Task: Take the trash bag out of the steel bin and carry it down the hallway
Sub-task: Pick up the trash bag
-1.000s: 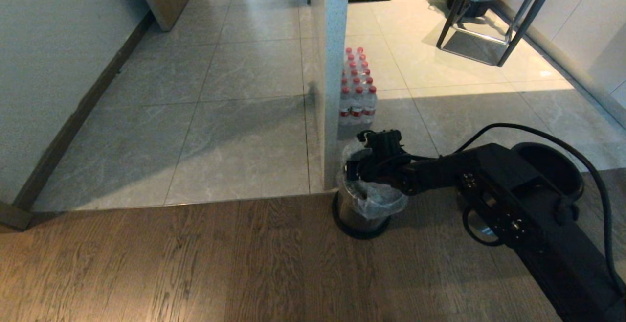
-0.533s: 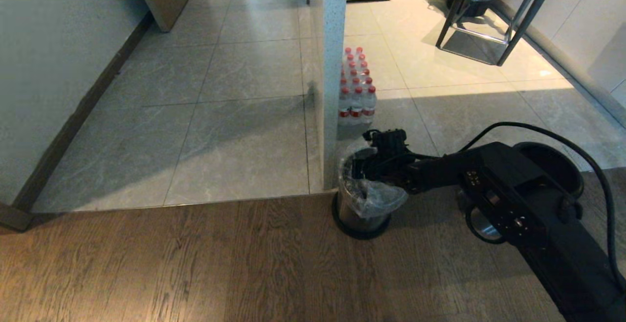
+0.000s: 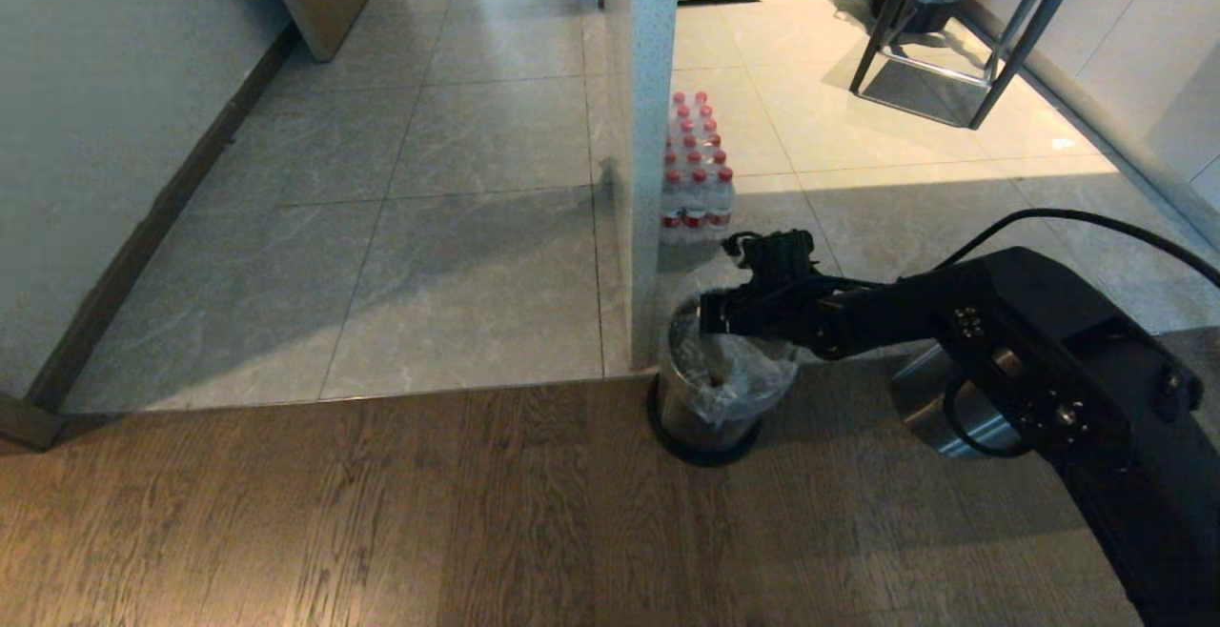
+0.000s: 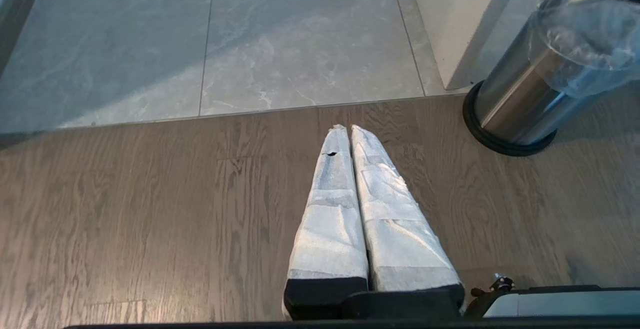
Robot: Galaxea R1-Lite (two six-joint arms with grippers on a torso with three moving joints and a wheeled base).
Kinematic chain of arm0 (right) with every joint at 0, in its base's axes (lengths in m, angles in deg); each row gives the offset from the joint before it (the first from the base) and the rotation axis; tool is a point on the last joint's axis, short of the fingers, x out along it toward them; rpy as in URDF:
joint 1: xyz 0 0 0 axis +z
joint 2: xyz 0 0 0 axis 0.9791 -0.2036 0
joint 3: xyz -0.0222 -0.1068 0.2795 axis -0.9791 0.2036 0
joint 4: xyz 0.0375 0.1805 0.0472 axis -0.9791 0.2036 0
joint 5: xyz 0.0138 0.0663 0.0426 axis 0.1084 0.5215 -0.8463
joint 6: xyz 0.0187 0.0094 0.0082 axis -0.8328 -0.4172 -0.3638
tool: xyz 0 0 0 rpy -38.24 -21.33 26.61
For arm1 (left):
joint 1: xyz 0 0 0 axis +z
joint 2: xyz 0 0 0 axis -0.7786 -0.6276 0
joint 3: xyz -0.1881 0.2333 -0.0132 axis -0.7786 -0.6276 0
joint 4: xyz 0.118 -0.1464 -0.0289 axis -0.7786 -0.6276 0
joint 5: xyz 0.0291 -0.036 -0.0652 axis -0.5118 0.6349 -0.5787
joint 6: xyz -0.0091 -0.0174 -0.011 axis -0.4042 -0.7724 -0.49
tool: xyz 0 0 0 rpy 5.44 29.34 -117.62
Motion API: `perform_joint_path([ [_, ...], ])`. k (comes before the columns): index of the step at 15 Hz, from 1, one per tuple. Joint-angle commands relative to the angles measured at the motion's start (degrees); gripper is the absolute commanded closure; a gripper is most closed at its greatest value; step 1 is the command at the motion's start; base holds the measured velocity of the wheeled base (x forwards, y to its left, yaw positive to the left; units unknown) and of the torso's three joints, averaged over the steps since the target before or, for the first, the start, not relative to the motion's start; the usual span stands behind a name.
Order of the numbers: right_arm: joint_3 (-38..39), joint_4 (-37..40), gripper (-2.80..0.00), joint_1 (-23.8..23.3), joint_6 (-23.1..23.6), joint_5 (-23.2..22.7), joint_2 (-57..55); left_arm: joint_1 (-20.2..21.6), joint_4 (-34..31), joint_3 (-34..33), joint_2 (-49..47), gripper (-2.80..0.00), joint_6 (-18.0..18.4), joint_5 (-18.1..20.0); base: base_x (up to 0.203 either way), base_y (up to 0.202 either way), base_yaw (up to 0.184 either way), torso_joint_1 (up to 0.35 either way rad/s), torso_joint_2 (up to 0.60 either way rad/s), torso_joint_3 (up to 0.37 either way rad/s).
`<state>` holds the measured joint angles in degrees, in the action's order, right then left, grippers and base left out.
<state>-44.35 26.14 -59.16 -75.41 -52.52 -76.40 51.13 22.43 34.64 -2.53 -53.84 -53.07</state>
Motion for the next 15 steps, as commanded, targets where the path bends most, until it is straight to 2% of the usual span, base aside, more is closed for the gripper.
perform_joint_path([
  [1,2.47,0.05,0.00,-1.66,0.05,-0.11,3.32,0.00,0.01,0.00,0.00,0.00,0.00,0.00,0.000,0.000,0.000,0.000,0.00,0.000],
  [7,10.06,2.28,0.00,-3.99,0.49,-0.12,8.74,0.00,0.01,0.00,0.00,0.00,0.00,0.00,0.000,0.000,0.000,0.000,0.00,0.000],
  [13,9.86,9.52,0.00,-3.77,0.33,-0.42,10.32,0.00,0.01,0.00,0.00,0.00,0.00,0.00,0.000,0.000,0.000,0.000,0.00,0.000],
  [14,9.55,9.88,-2.80,-3.14,0.27,-0.63,9.84,0.00,0.01,0.00,0.00,0.00,0.00,0.00,0.000,0.000,0.000,0.000,0.00,0.000],
  [15,9.04,9.97,-2.80,-2.50,0.28,-0.84,9.19,0.00,0.01,0.00,0.00,0.00,0.00,0.00,0.000,0.000,0.000,0.000,0.00,0.000],
])
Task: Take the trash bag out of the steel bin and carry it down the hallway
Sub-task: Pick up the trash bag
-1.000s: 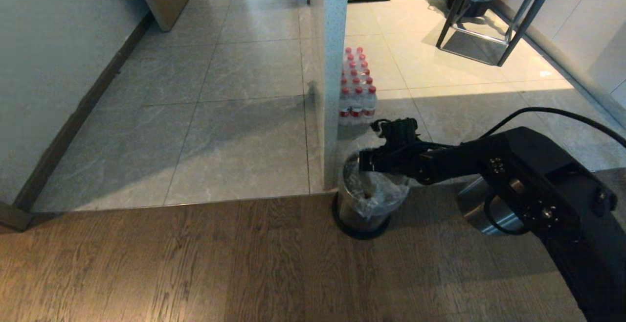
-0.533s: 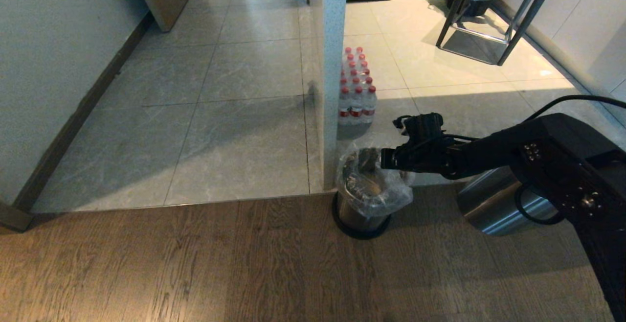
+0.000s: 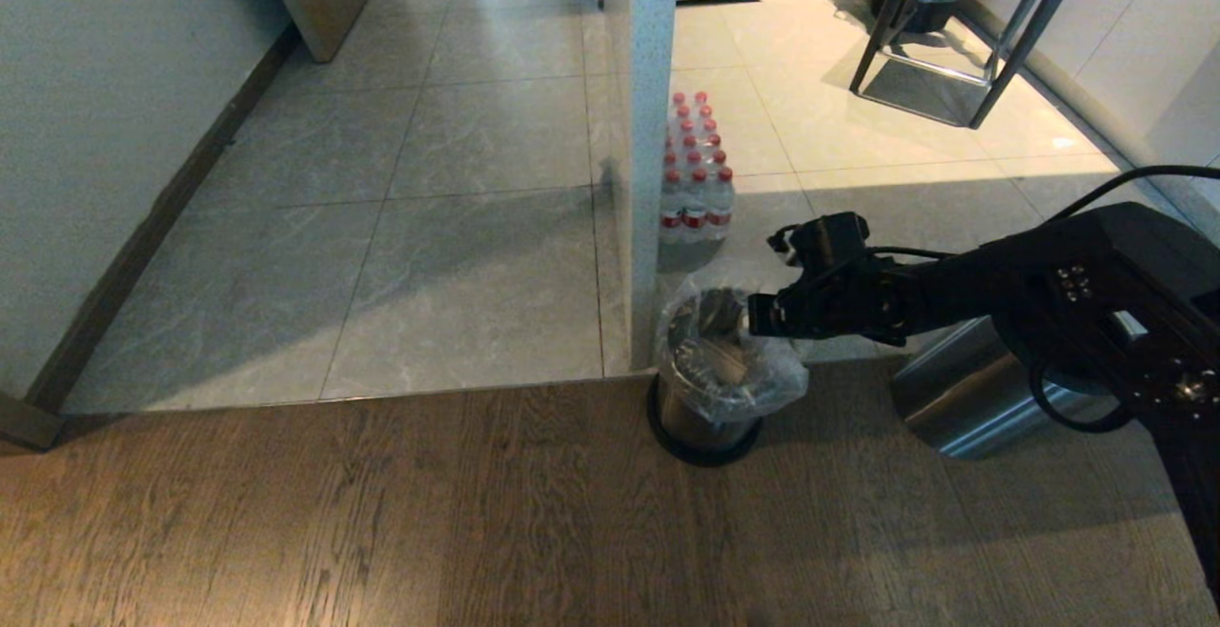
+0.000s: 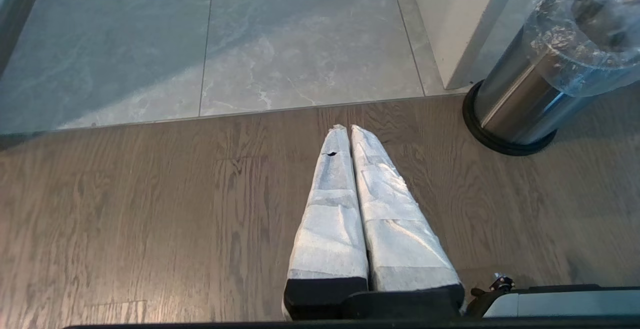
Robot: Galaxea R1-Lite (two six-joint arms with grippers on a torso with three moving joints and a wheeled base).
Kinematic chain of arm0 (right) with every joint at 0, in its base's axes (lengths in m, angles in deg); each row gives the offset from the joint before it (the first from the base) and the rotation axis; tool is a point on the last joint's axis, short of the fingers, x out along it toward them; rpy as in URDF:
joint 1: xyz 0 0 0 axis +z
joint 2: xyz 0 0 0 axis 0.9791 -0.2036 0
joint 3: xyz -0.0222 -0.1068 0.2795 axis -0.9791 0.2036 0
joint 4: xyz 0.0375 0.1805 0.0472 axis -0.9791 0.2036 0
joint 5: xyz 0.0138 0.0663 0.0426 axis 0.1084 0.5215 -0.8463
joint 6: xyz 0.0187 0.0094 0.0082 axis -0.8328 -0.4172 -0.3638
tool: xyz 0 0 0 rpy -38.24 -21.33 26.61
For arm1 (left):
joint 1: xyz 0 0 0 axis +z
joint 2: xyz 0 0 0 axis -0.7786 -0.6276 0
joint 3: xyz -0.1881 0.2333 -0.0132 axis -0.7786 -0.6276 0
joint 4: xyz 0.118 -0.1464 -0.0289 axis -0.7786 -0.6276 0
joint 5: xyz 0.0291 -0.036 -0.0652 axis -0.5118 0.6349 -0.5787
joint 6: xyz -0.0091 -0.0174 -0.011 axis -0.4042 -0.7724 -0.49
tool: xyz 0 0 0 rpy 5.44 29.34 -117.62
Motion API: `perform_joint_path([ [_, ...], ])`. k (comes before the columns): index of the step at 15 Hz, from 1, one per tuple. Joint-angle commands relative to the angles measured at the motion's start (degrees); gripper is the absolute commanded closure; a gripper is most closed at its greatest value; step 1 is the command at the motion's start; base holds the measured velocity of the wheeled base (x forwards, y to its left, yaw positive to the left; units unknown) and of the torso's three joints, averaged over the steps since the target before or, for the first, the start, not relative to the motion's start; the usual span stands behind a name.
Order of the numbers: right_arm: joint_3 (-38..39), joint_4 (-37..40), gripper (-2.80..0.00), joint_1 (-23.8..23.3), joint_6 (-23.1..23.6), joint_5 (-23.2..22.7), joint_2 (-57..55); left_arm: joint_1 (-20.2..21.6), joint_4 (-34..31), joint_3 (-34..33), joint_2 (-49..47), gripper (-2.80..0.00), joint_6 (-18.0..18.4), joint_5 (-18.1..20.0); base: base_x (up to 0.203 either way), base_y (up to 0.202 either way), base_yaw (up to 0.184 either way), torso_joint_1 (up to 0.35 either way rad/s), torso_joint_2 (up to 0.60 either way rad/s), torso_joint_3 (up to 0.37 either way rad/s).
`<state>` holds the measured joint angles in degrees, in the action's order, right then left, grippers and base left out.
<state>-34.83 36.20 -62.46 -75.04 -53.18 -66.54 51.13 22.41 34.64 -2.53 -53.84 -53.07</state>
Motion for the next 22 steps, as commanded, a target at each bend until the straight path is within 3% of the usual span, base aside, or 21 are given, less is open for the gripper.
perform_joint_path([
  [1,-1.24,-0.04,-2.80,1.22,-0.11,-0.16,-1.05,0.00,0.02,0.00,0.00,0.00,0.00,0.00,0.000,0.000,0.000,0.000,0.00,0.000],
  [11,-9.92,-0.06,-2.80,4.69,-1.32,-0.43,-8.30,0.00,0.02,0.00,0.00,0.00,0.00,0.00,0.000,0.000,0.000,0.000,0.00,0.000],
  [22,-16.24,0.07,-2.80,4.61,-0.90,-0.51,-14.98,0.00,0.02,0.00,0.05,0.00,0.00,0.00,0.000,0.000,0.000,0.000,0.00,0.000],
])
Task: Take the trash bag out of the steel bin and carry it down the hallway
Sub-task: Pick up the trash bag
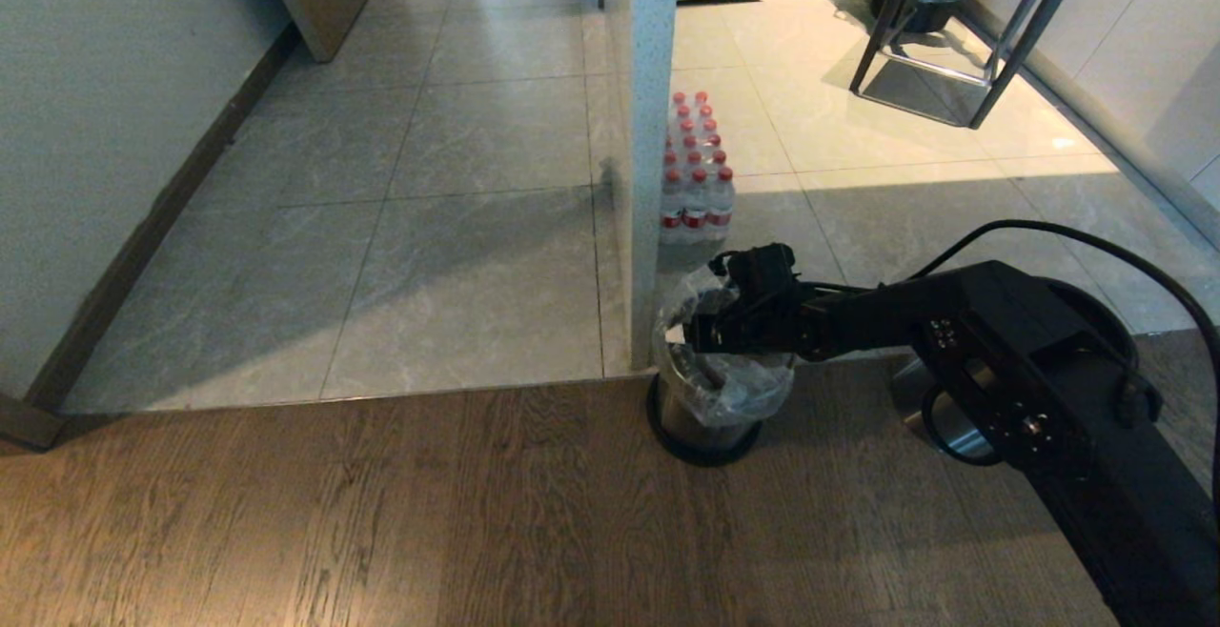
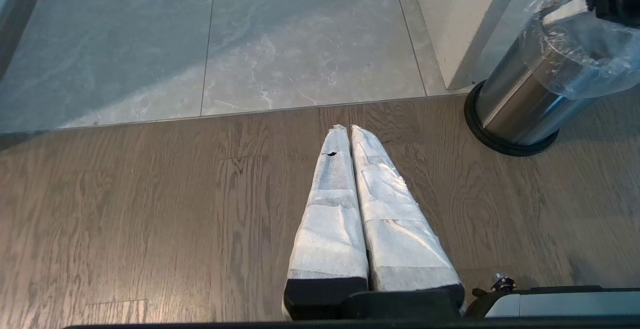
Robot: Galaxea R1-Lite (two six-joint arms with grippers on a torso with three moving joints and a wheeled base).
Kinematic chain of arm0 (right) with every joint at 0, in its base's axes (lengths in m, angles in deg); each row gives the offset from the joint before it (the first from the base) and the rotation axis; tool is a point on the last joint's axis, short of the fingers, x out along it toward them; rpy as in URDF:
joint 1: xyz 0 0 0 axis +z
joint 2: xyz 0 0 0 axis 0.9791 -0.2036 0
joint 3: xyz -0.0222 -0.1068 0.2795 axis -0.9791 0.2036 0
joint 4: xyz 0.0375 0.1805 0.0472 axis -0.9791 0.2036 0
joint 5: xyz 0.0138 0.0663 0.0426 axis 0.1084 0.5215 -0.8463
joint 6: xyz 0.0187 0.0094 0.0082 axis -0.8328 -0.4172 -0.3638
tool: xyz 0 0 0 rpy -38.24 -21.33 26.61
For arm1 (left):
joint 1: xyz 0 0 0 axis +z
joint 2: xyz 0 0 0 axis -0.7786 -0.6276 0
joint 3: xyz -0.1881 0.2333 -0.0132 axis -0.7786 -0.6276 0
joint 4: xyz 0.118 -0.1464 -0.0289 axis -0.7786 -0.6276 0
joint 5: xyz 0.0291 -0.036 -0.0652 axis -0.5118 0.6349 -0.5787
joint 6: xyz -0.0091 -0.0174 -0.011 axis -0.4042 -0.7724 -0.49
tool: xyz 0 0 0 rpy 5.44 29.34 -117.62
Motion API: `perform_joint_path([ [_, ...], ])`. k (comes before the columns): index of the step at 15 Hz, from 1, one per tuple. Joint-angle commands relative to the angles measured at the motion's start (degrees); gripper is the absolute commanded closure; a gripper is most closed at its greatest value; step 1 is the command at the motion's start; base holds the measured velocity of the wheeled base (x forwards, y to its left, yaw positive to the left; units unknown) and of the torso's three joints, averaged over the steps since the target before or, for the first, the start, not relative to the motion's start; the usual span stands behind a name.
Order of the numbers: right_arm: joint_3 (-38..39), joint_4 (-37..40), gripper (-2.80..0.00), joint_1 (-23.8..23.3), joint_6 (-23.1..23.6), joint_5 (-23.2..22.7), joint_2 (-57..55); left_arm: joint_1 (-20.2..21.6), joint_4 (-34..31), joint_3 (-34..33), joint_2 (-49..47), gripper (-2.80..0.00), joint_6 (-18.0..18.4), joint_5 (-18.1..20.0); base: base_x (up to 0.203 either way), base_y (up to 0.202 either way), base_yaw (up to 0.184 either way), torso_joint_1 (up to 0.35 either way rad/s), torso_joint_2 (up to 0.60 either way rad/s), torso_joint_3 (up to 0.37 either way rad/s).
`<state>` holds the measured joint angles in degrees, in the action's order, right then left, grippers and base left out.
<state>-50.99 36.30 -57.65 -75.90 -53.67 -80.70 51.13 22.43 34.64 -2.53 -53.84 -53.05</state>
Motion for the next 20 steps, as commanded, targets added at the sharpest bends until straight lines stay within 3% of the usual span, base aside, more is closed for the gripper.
perform_joint_path([
  [1,-0.08,-0.04,-2.80,-0.34,0.07,-0.11,-0.91,0.00,0.01,0.00,0.00,0.00,0.00,-0.02,0.000,0.000,0.000,0.000,0.00,0.000],
  [20,-0.34,-1.76,-2.80,-2.59,3.45,-0.20,-7.07,0.00,0.01,0.00,0.00,0.00,0.00,-0.02,0.000,0.000,0.000,0.000,0.00,0.000],
])
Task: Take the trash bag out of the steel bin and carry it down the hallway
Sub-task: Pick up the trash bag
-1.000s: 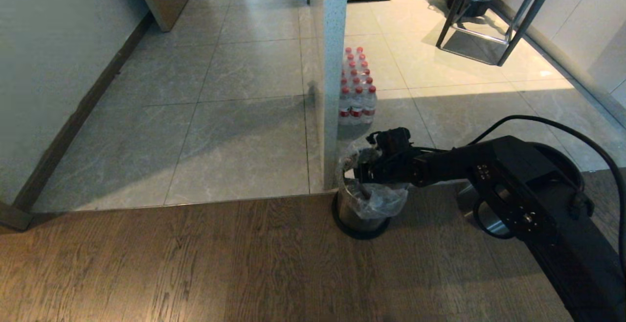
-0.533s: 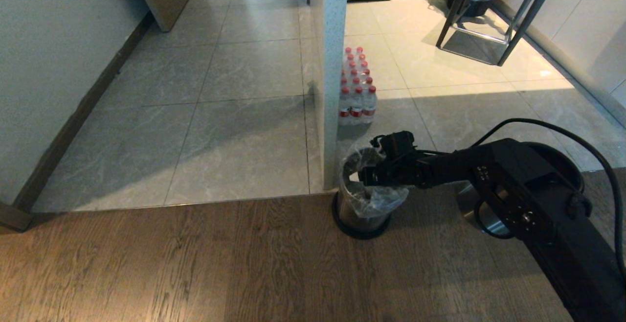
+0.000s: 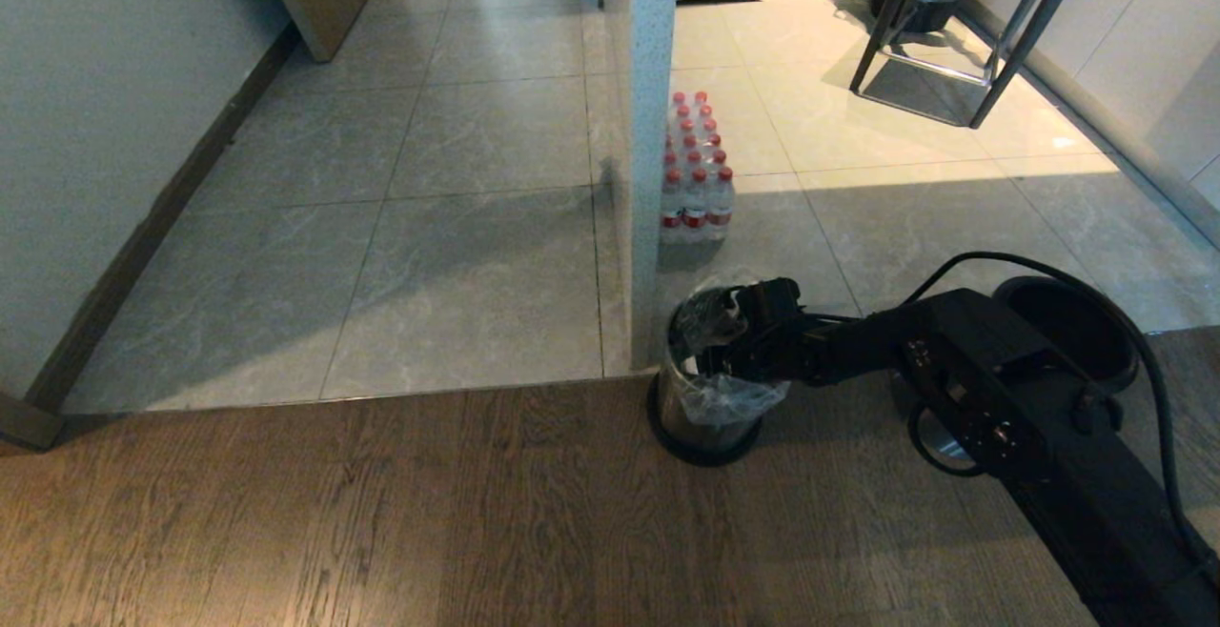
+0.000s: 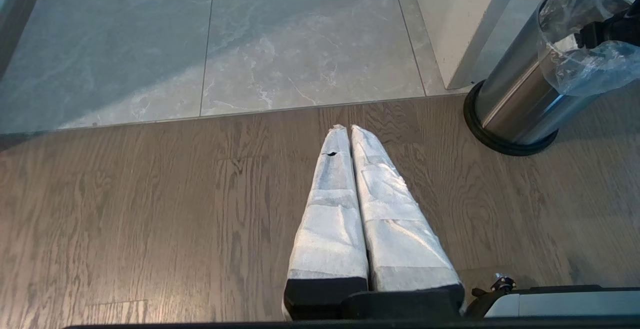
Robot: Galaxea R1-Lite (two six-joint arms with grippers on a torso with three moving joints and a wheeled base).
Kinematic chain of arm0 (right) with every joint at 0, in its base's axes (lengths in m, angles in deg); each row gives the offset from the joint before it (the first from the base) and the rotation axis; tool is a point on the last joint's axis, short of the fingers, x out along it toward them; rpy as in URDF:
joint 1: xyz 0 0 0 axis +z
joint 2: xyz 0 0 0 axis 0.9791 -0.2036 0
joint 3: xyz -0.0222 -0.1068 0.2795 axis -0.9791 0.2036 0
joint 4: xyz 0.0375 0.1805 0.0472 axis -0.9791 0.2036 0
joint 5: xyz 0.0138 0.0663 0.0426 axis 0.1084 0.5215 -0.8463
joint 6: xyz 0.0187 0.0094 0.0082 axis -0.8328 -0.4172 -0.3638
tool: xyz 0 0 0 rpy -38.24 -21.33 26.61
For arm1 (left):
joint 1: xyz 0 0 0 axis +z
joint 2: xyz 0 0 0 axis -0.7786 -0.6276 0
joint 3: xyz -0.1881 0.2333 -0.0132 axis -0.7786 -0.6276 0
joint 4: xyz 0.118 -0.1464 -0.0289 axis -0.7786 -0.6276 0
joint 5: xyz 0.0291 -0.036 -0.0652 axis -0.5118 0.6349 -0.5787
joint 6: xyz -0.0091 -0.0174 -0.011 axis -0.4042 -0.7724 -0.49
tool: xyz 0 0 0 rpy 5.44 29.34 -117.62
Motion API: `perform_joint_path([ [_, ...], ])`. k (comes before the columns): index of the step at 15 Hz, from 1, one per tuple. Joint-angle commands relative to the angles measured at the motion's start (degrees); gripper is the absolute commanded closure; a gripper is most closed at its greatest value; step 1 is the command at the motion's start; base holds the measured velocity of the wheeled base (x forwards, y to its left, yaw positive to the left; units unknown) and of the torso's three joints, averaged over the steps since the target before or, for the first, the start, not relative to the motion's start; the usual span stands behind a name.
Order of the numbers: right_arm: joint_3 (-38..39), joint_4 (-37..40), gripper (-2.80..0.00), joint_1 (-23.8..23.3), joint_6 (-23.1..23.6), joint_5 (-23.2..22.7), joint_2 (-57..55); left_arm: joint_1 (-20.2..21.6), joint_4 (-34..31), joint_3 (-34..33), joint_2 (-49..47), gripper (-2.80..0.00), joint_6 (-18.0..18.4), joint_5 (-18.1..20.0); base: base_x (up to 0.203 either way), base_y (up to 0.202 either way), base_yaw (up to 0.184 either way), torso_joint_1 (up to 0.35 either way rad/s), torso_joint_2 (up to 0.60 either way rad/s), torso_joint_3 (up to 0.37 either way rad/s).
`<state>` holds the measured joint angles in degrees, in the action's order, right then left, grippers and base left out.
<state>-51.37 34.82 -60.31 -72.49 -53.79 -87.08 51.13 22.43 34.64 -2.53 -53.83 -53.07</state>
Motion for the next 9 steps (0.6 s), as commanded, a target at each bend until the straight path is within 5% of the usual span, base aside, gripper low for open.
perform_joint_path([
  [1,0.04,-1.28,-2.80,0.07,-0.09,-0.34,-0.68,0.00,0.01,0.00,0.00,0.00,-0.02,0.00,0.000,0.000,0.000,0.000,0.00,0.000],
  [3,0.04,-1.63,-2.80,0.07,-0.02,-1.22,-0.51,0.00,0.01,0.00,0.00,0.00,-0.02,0.00,0.000,0.000,0.000,0.000,0.00,0.000],
  [4,0.04,-1.54,0.00,0.07,0.06,-1.19,-0.30,0.00,0.01,0.00,0.00,0.00,-0.02,0.00,0.000,0.000,0.000,0.000,0.00,0.000],
  [9,0.04,-0.92,0.00,0.07,-0.12,-1.12,1.01,0.00,0.01,0.00,0.00,0.00,-0.02,0.00,0.000,0.000,0.000,0.000,0.00,0.000],
])
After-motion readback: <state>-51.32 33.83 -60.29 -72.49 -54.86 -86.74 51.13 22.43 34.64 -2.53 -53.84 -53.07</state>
